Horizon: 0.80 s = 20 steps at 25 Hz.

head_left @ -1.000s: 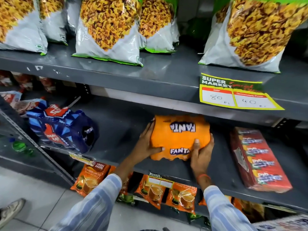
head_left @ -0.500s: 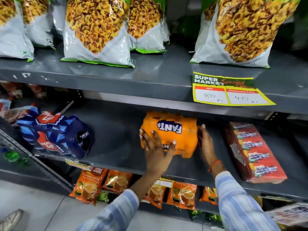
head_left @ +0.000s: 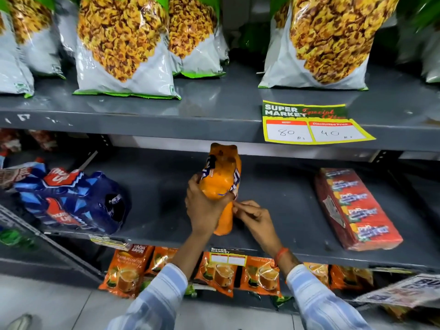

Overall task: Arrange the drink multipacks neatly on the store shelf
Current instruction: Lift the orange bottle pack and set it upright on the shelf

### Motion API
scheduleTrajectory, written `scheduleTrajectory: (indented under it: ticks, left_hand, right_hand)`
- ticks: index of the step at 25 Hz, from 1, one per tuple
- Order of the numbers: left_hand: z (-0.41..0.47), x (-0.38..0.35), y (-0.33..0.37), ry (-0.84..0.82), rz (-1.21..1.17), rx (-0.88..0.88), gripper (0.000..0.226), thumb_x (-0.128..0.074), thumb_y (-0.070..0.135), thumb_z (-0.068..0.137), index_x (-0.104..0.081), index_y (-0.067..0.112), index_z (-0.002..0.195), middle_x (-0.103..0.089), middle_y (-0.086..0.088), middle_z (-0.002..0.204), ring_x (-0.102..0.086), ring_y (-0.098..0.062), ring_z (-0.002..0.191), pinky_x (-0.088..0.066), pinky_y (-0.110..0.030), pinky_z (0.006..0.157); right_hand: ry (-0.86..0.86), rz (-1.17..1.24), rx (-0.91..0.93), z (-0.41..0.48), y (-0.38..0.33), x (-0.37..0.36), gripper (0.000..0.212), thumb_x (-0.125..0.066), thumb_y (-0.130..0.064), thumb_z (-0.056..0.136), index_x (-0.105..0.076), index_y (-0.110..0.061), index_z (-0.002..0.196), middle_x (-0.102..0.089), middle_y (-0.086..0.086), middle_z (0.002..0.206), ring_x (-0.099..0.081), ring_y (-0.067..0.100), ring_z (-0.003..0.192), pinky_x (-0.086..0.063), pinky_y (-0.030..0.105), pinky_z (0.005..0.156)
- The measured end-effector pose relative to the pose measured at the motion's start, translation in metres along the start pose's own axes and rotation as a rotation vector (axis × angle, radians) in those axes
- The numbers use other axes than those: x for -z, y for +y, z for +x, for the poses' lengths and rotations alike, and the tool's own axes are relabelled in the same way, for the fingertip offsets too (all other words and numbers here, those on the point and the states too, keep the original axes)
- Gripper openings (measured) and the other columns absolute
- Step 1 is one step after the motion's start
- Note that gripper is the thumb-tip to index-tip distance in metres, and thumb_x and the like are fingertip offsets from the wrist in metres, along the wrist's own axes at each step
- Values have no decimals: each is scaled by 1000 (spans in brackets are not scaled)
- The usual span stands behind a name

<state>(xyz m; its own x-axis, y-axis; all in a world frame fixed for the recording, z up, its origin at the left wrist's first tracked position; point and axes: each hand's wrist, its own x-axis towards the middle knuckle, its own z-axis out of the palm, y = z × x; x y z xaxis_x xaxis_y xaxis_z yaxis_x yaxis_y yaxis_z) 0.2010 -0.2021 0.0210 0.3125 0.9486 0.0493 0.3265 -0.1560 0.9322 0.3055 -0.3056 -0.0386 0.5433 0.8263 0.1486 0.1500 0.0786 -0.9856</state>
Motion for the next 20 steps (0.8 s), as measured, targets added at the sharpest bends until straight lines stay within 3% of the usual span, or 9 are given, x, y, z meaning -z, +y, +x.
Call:
scheduleTrajectory:
  ticks: [4, 6, 9, 11, 13, 15, 17, 18, 20]
  left_hand:
    - [26, 33, -23, -275, -35, -102, 99, -80, 27, 60, -24, 22, 141, -40, -8, 145, -44, -28, 130, -44, -50, 105]
    - [51, 56, -28, -497, -72, -84, 104, -74, 22, 62, -13, 21, 146, -40, -5, 144, -45, -23, 127, -46, -40, 101]
    - [75, 79, -30, -701, -125, -45, 98, -71, 15, 74, -8, 36, 146, -45, 14, 128, -49, -14, 118, -48, -24, 87]
    - [73, 78, -39, -648, -180, -46, 82, -61, 15, 88, -9, 39, 147, -46, 11, 131, -51, -12, 119, -50, -22, 86]
    - [64, 73, -49, -539, -203, -72, 68, -50, 22, 95, -11, 39, 148, -46, 5, 138, -55, -3, 115, -55, -17, 79]
    - [49, 65, -53, -442, -251, -83, 61, -46, 26, 97, -13, 41, 146, -47, 4, 139, -58, -2, 113, -55, -13, 76]
    - [32, 56, -50, -321, -266, -90, 53, -47, 35, 95, -22, 44, 141, -49, 2, 136, -59, -13, 117, -56, -17, 78]
    - [22, 53, -49, -269, -262, -91, 55, -48, 48, 90, -25, 42, 140, -49, 1, 136, -58, -18, 119, -57, -21, 82]
    - [8, 52, -47, -212, -246, -74, 84, -49, 71, 74, -26, 26, 141, -49, 0, 135, -57, -20, 119, -55, -34, 90]
  right_hand:
    - [-100, -75, 68, -13, 0, -20, 26, -59, 4, 88, -67, 0, 113, -65, 14, 115, -60, -5, 105, -47, 12, 91]
    - [89, -174, 129, -7, -5, -20, 29, -56, 8, 87, -69, -3, 110, -63, 10, 117, -59, -4, 105, -43, 5, 90]
    - [472, -285, 188, 15, -19, -13, 23, -55, 2, 88, -69, -6, 105, -60, 5, 111, -61, 16, 101, -41, -1, 83]
    - [550, -318, 256, 23, -22, -12, 17, -54, -10, 90, -66, -12, 101, -55, 1, 107, -60, 23, 102, -40, 0, 85]
    - [596, -230, 221, 30, -18, -8, 21, -53, -23, 92, -61, -17, 111, -54, 1, 116, -57, 22, 109, -43, 11, 92]
    - [516, -40, 12, 37, -16, -4, 38, -50, -35, 95, -49, -22, 131, -51, 4, 134, -55, 19, 115, -50, 24, 91]
    - [330, 132, -183, 41, -15, -3, 49, -39, -46, 97, -35, -29, 142, -47, 5, 143, -57, 19, 115, -54, 28, 84]
    - [279, 159, -219, 41, -14, -4, 51, -34, -49, 97, -32, -31, 144, -48, 7, 144, -58, 21, 116, -54, 31, 86]
    - [261, 144, -200, 37, -14, -9, 50, -32, -50, 97, -34, -30, 143, -48, 8, 144, -57, 23, 120, -53, 37, 94]
